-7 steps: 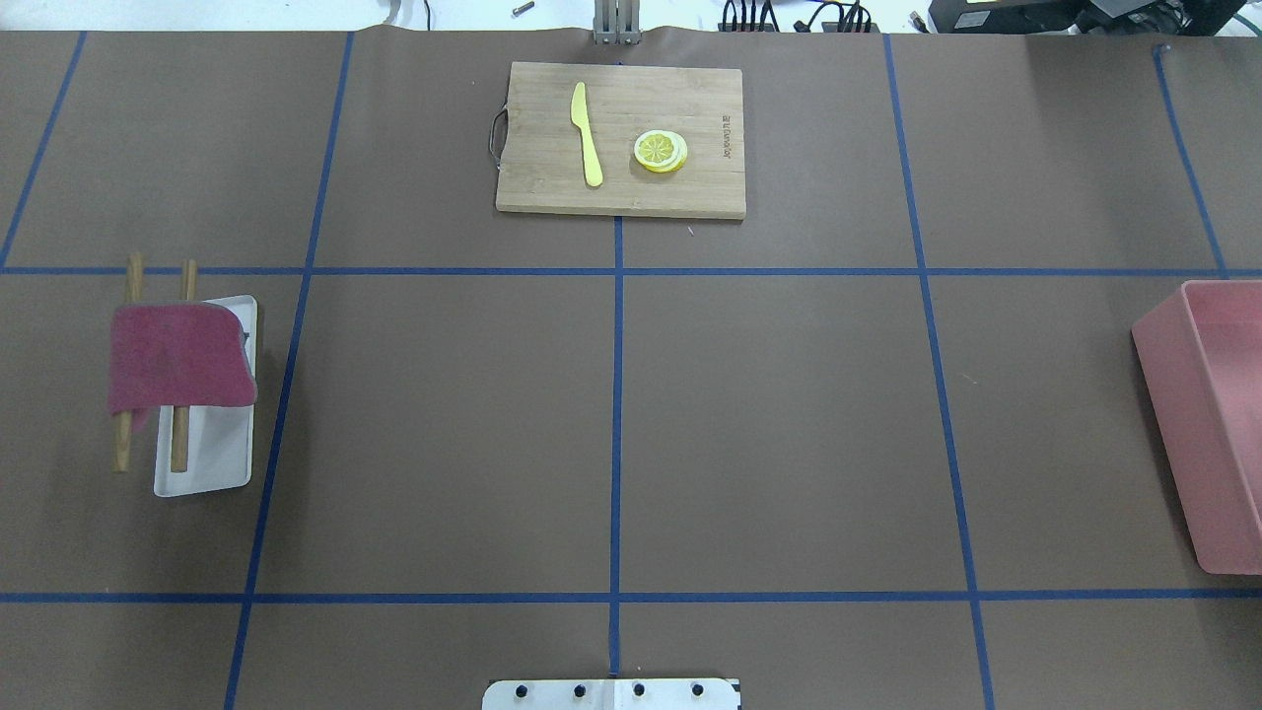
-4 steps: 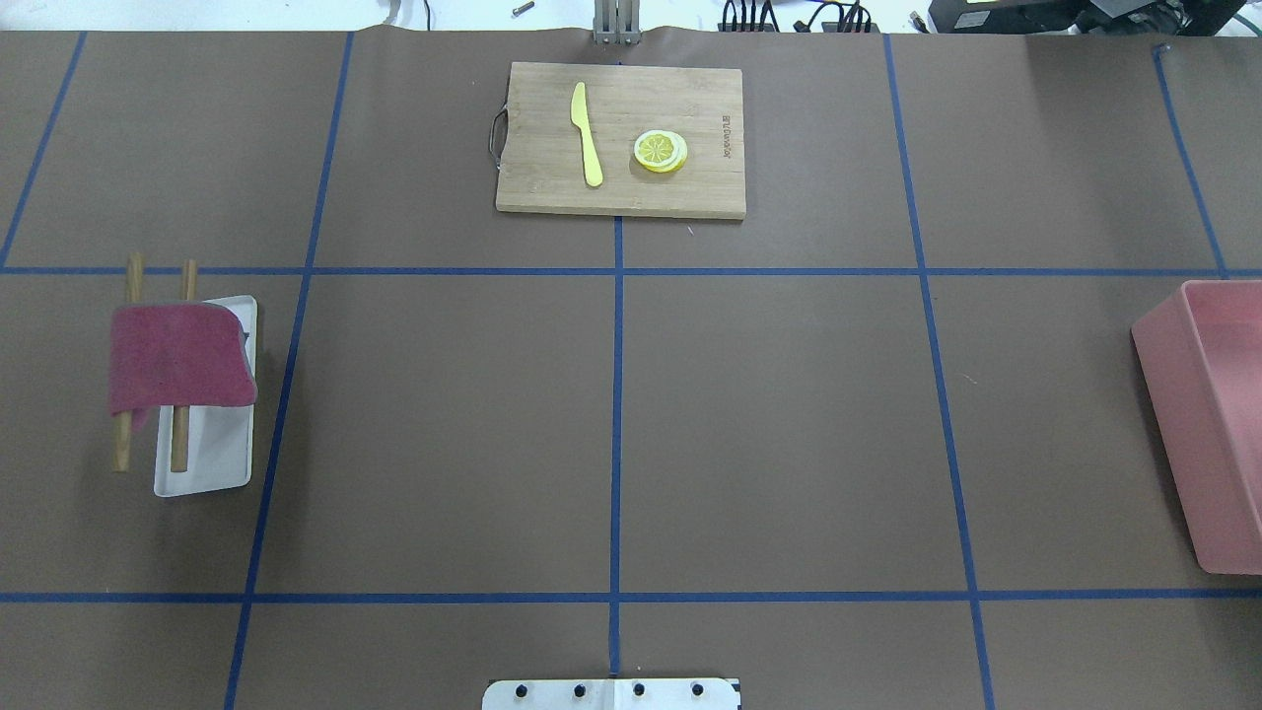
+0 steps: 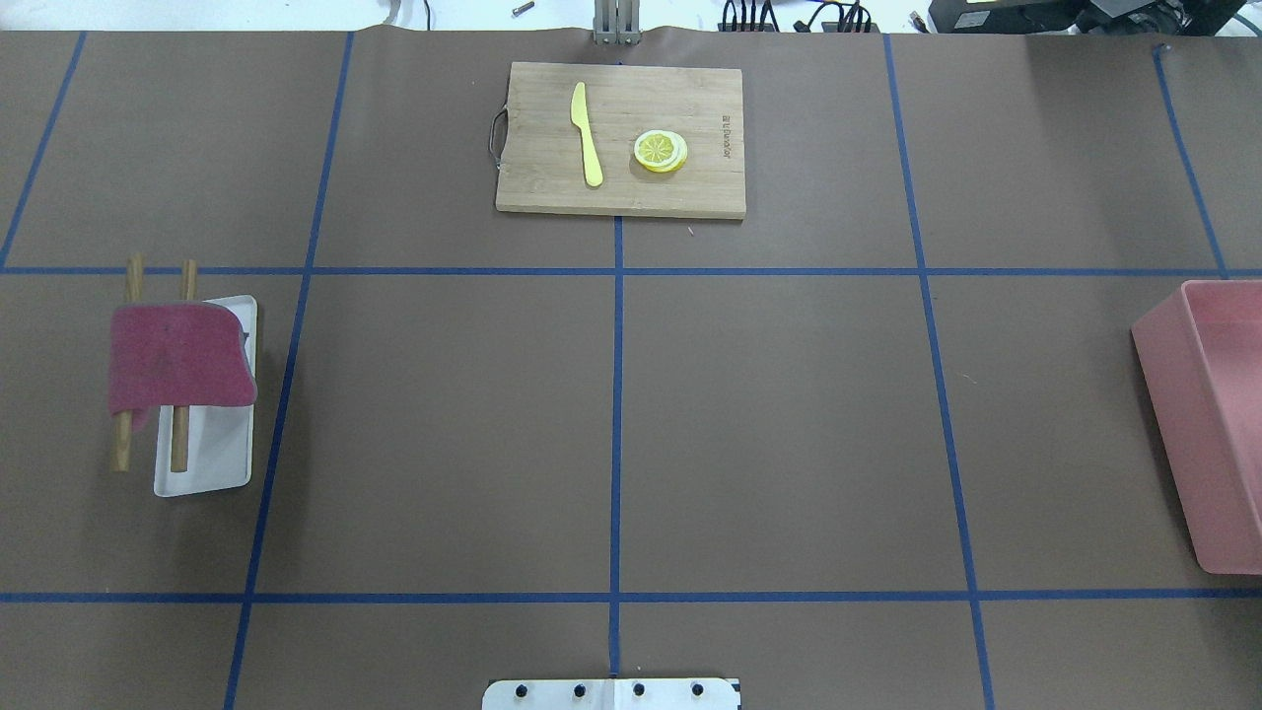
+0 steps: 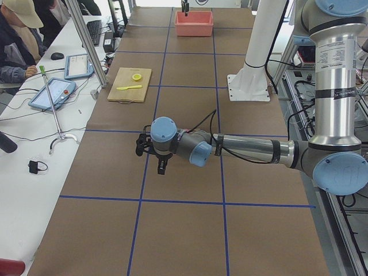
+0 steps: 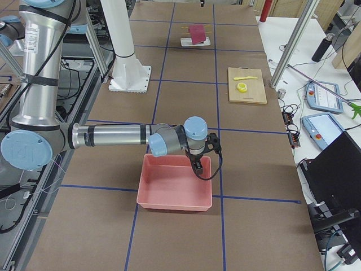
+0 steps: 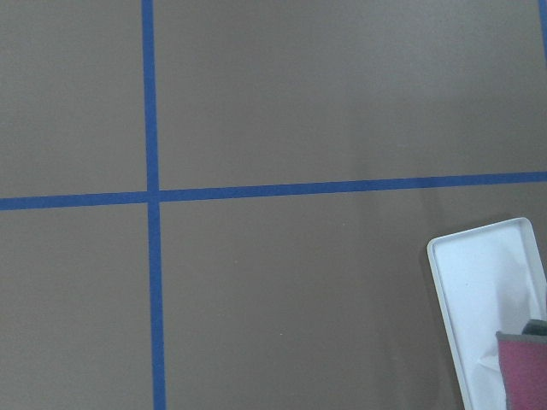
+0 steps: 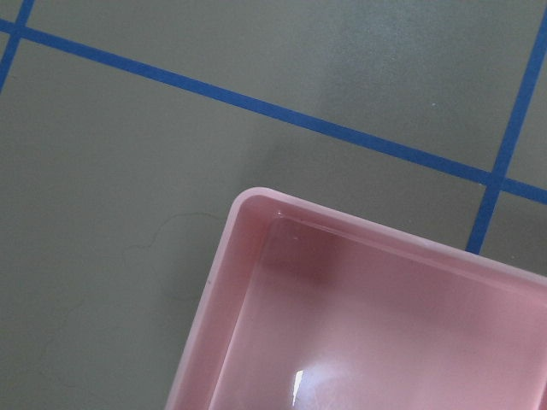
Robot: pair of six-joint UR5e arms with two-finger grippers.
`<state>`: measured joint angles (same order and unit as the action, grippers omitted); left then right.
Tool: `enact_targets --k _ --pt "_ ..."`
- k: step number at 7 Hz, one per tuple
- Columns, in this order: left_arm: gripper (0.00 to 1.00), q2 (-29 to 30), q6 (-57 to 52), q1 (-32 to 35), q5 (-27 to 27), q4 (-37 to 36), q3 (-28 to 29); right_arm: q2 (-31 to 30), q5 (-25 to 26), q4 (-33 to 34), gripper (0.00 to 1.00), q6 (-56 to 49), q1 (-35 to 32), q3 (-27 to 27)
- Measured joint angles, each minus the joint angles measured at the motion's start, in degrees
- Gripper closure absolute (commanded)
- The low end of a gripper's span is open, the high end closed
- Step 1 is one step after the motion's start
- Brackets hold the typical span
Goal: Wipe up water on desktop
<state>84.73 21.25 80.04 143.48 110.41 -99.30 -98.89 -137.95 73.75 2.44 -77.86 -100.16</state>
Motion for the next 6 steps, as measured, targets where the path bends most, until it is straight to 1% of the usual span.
enact_targets --k 2,4,6 --pt "0.02 1.06 11.41 -2.85 0.01 0.27 -0.89 -1.03 -0.22 -0.68 0.0 -0.17 -0.04 -1.28" --pt "0.03 3.75 26.86 -9.26 -1.26 0.31 -4.78 -3.29 -0.4 -4.61 0.0 0.04 -0.02 -2.66" --pt "0.12 5.79 39.68 -15.89 -4.2 0.31 -8.08 -4.09 -0.21 -5.93 0.0 -0.25 0.29 -2.8"
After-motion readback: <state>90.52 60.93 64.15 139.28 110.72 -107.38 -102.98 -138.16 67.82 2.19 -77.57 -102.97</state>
